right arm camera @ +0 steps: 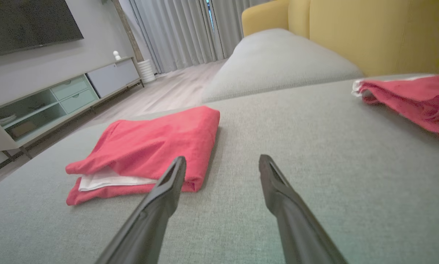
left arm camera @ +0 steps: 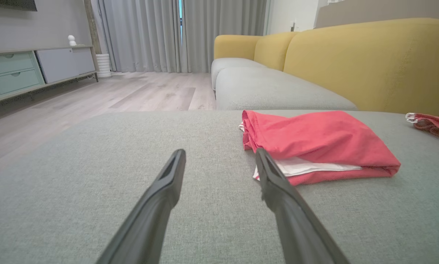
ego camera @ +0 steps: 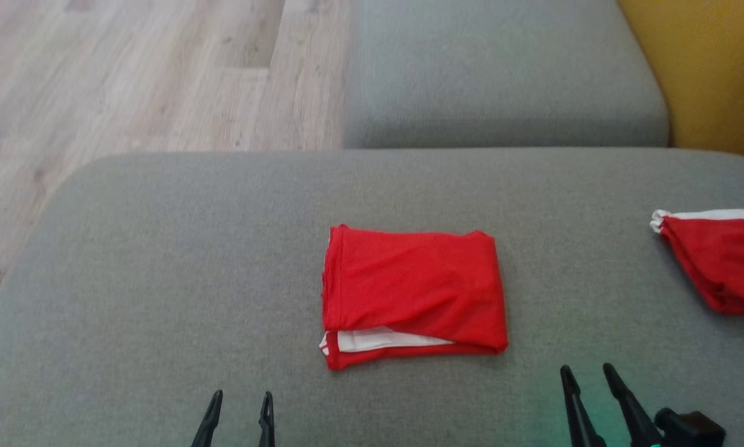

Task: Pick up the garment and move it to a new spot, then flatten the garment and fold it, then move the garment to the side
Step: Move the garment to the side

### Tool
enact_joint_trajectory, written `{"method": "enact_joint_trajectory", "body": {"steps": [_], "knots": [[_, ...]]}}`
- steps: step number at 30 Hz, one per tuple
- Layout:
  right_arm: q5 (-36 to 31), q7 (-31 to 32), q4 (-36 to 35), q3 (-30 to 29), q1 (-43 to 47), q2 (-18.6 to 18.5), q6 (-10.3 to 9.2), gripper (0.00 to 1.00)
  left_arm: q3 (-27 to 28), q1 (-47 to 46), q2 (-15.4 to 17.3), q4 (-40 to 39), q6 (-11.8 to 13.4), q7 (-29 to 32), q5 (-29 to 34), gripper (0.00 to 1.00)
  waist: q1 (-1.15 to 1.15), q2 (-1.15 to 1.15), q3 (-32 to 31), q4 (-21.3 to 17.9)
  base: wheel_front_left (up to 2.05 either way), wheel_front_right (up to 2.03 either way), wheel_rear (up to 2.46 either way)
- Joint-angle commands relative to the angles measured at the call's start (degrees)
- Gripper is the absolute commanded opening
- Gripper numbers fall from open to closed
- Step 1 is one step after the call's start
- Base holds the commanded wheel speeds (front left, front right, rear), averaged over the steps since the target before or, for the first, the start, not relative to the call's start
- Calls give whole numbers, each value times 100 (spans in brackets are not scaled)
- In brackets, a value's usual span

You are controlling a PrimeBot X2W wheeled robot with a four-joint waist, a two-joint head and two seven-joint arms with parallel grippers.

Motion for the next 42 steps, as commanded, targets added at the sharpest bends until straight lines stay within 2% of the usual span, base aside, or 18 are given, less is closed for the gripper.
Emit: {"method": "enact_joint_trajectory", "body": {"steps": [1, 5, 12, 18, 26, 27, 28, 29, 34, 37, 42], "knots": [[104, -62, -59, 180, -449, -175, -5, 100, 122, -318, -95, -182, -16, -55, 54, 100, 0, 0, 141, 37, 0, 0, 0], [493, 188, 343, 418, -988, -313, -5, 100, 68, -414, -96, -175, -31, -55, 55, 100, 0, 0, 408, 99, 0, 0, 0], [1840, 1568, 746, 783, -2080, -477, -5, 100, -58, -649, -97, -175, -61, -55, 48, 100, 0, 0, 834, 211, 0, 0, 0], [2922, 2528, 1205, 691, -2731, -520, -5, 100, -237, -951, -98, -156, -73, -55, 46, 100, 0, 0, 1131, 387, 0, 0, 0], [3445, 2999, 1579, 886, -3018, -519, -5, 100, -382, -1166, -98, -183, -34, -55, 94, 100, 0, 0, 1242, 517, 0, 0, 0], [3493, 2989, 1590, 923, -3028, -517, -5, 74, -399, -1177, -98, -200, -29, -55, 97, 100, 0, 0, 1239, 524, 0, 0, 0], [3537, 2954, 1588, 952, -3038, -523, -5, 4, -414, -1187, -98, -215, -24, -55, 101, 100, 0, 0, 1234, 525, 0, 0, 0], [3576, 2901, 1571, 983, -3045, -540, -5, 0, -419, -1192, -98, -225, -15, -55, 102, 100, 0, 0, 1226, 516, 0, 0, 0], [3547, 2665, 1464, 1097, -3153, -916, -5, 0, -382, -1158, -98, -309, 37, -55, 74, 100, 0, 0, 1268, 283, 0, 0, 0], [3454, 2674, 1320, 1105, -3312, -1362, -5, 0, -378, -1187, -98, -410, 47, -55, 24, 100, 0, 0, 1418, 45, 0, 0, 0], [3274, 2866, 946, 883, -3667, -2307, -5, 0, -337, -1365, -98, -583, 59, -55, -7, 100, 0, 0, 1846, -401, 0, 0, 0]]}}
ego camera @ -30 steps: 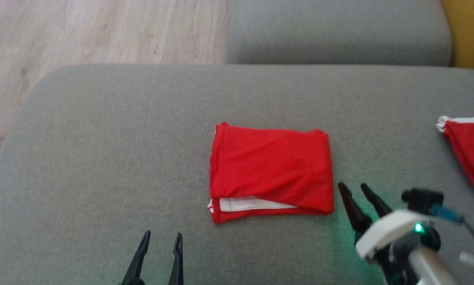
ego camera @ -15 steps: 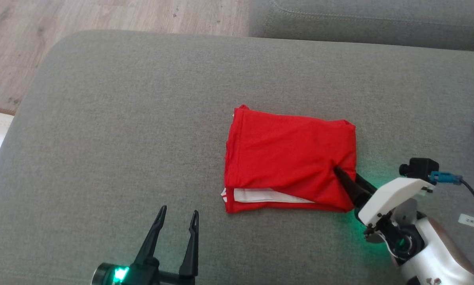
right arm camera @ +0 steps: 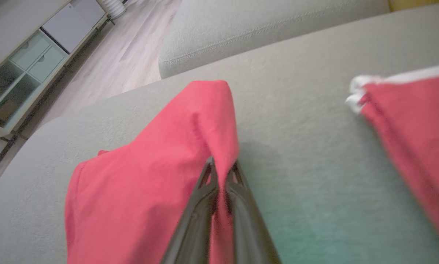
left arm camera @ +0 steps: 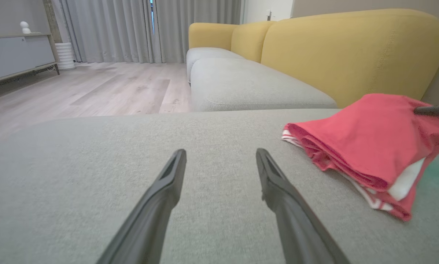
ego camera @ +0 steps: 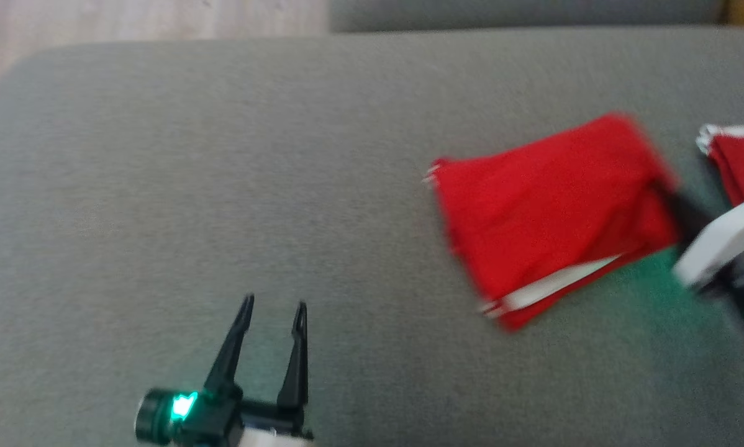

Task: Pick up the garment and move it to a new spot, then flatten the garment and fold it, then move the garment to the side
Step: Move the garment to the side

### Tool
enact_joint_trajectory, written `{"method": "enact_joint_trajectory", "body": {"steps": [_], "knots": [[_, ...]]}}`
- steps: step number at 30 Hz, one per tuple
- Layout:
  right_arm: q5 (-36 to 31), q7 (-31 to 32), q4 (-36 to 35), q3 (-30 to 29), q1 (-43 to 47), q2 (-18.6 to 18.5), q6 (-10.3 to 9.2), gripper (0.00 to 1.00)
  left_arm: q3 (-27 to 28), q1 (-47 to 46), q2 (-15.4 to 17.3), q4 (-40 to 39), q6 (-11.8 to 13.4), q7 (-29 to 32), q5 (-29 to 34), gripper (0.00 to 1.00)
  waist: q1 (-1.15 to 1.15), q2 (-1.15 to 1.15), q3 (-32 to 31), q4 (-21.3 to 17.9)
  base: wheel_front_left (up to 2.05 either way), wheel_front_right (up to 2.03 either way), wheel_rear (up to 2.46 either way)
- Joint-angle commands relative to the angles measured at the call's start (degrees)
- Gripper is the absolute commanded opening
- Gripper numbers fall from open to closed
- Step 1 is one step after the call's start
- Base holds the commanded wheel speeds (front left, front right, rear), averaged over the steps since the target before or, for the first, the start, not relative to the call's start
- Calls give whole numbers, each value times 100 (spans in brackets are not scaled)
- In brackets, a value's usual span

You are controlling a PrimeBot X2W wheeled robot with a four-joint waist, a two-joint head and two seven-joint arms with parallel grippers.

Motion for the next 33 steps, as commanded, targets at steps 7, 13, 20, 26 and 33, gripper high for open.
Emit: {"method": "enact_joint_trajectory", "body": {"steps": [7, 13, 20, 26, 33], "knots": [[-242, 410, -726, -807, -423, -1368, -5, 0, 279, -628, -43, -313, -111, -55, 36, 100, 0, 0, 825, -705, 0, 0, 0], [-441, 698, -995, -1663, -338, -1925, -5, 0, 333, -884, -43, -343, -174, -55, 41, 100, 0, 0, 1070, -875, 0, 0, 0], [-1134, 775, -1294, -2479, -85, -1614, -5, 100, 348, -1004, -43, -344, -227, -55, -204, 100, 0, 0, 961, -806, 0, 0, 0], [-1530, 709, -1953, -2382, 431, -708, -5, 100, 381, -860, -43, -280, -184, -55, -317, 100, 0, 0, 452, -654, 0, 0, 0], [-1940, -57, -2221, -1448, 1394, 658, -5, 100, 360, -470, -43, -63, -124, -55, -408, 100, 0, 0, -463, -370, 0, 0, 0]]}}
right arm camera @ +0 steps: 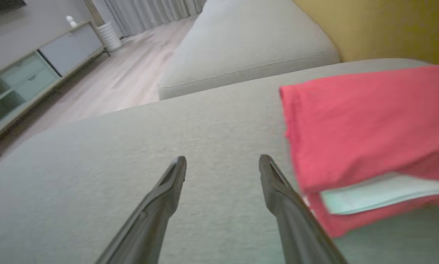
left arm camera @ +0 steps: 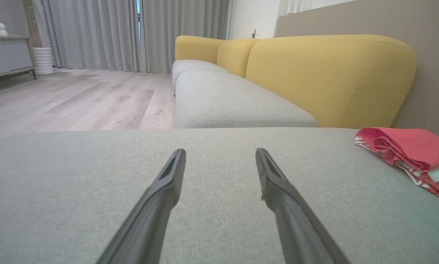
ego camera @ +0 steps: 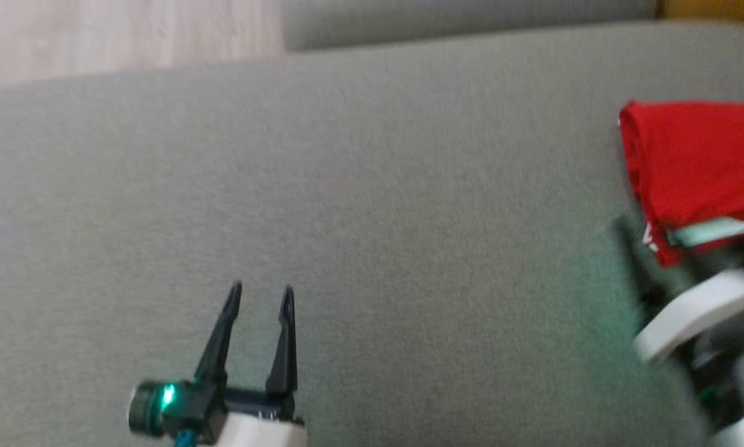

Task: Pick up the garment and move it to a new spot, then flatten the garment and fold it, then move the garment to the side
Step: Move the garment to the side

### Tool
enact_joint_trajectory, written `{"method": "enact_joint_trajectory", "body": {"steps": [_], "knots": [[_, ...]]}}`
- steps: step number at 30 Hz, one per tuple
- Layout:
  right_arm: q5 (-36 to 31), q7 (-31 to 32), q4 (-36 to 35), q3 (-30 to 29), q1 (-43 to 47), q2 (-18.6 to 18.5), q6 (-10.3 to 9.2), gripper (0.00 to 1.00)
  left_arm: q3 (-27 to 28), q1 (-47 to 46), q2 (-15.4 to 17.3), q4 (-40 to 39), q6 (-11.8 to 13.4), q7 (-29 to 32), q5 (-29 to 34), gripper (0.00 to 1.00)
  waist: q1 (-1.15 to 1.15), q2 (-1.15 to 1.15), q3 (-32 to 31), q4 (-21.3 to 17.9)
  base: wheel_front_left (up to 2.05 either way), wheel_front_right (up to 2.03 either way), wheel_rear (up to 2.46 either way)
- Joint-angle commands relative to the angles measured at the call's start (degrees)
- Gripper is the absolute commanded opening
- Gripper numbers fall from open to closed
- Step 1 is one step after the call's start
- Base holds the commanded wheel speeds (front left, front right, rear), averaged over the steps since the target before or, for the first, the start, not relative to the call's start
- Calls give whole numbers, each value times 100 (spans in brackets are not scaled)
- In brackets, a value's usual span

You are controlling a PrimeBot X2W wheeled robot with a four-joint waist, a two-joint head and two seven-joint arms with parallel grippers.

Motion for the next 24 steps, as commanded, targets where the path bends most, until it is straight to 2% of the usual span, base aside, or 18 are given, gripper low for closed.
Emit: {"method": "enact_joint_trajectory", "body": {"steps": [1, 2, 3, 7, 9, 12, 16, 24], "knots": [[-96, -283, -139, 251, 117, 83, -5, 100, 179, 37, -28, -97, 33, -46, -28, 100, 1, 0, -542, 249, 0, 0, 0], [-191, -768, -26, 577, 352, 338, -5, 100, 189, 176, -28, -23, 56, -46, -25, 100, 1, 0, -804, 333, 0, 0, 0], [-229, -1057, 37, 729, 453, 431, -5, 100, 195, 248, -28, 1, 64, -46, -13, 100, 1, 0, -910, 373, 0, 0, 0], [-511, -2396, 278, 1296, 740, 646, -5, 100, 249, 443, -28, -57, 83, -46, 31, 100, 1, 0, -1167, 530, 0, 0, 0], [-791, -2789, 435, 1370, 868, 726, -5, 100, 303, 528, -28, -152, 115, -46, 56, 100, 1, 0, -1278, 584, 0, 0, 0], [-1278, -2961, 463, 1091, 1079, 1000, -5, 100, 373, 679, -28, -389, 171, -46, 104, 100, 1, 0, -1441, 634, 0, 0, 0], [-1836, -2971, -95, 489, 1537, 1409, -5, 100, 379, 924, -28, -654, 204, -46, 227, 100, 1, 0, -1595, 680, 0, 0, 0], [-2346, -2973, -554, 8, 2325, 1657, -5, 100, 454, 1362, -28, -563, 147, -46, 378, 100, 1, 0, -1762, 690, 0, 0, 0]]}}
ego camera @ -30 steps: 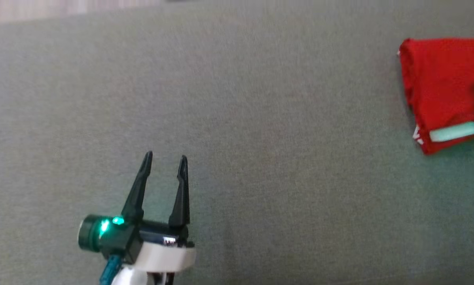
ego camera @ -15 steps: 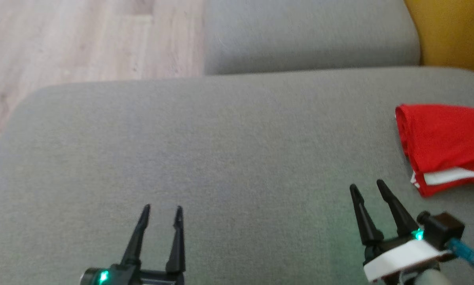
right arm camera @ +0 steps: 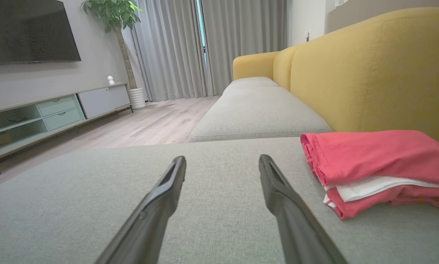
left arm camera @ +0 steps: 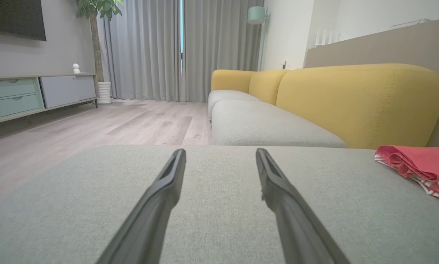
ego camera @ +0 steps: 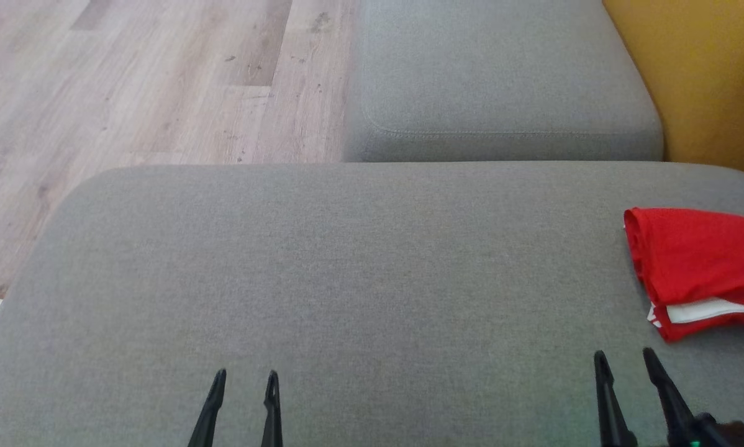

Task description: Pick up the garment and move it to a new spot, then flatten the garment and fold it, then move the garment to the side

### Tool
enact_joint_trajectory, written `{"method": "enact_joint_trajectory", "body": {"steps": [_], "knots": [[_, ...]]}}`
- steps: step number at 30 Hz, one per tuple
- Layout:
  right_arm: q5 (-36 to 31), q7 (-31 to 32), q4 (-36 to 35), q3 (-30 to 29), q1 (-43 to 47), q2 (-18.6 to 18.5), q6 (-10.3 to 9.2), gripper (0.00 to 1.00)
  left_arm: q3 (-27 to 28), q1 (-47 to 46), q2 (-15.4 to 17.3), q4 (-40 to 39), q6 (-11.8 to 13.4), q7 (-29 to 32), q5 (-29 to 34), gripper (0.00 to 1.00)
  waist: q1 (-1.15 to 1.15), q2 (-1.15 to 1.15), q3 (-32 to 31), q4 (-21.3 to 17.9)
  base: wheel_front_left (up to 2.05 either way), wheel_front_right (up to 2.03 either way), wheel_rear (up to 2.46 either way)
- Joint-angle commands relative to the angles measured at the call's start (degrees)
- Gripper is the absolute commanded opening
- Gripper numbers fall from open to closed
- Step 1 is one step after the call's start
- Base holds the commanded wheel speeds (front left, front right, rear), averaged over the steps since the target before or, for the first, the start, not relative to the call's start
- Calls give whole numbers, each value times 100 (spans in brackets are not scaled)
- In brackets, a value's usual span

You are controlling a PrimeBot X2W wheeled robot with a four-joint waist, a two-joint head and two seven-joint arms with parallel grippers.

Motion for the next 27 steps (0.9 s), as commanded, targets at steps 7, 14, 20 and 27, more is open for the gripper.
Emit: {"method": "enact_joint_trajectory", "body": {"steps": [7, 14, 20, 27], "knots": [[-44, -62, -296, 25, -110, 17, -5, 100, 267, -144, -38, -47, -51, -46, 31, 100, 1, 0, -104, -56, 0, 0, 0], [-11, -62, -269, 22, -107, 30, -5, 100, 274, -156, -38, -4, -82, -46, 8, 100, 1, 0, -154, -99, 0, 0, 0], [23, -62, -267, 10, -70, 36, -5, 100, 285, -153, -38, 26, -77, -46, -15, 100, 1, 0, -212, -132, 0, 0, 0], [4, 4, 110, -56, 79, 80, 0, 0, 103, 100, -1, 370, -52, 18, -15, 0, 1, 0, -275, -175, 0, 0, 0]]}}
